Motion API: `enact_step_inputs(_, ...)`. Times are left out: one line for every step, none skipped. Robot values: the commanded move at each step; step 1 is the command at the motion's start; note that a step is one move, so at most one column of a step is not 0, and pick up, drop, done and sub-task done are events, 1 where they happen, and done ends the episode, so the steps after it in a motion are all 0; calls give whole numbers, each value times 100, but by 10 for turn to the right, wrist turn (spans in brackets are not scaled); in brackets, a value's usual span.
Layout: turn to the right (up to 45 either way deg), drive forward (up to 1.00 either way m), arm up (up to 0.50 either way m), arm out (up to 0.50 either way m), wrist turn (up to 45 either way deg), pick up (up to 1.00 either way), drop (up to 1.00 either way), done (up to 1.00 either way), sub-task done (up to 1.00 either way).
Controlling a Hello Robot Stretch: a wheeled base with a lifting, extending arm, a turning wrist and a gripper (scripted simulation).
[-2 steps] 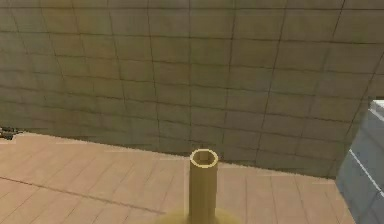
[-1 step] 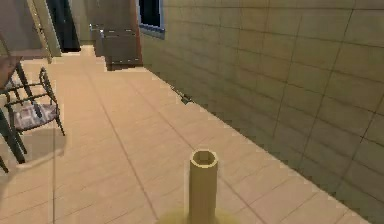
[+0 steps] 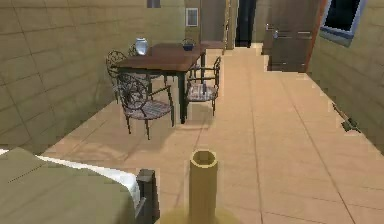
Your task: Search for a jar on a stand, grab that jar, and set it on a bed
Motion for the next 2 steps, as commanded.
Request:
enact_step_inputs(-450, 0, 0, 0, 0, 0, 0, 0, 0)
enact_step_inputs(-300, 0, 0, 0, 0, 0, 0, 0, 0)
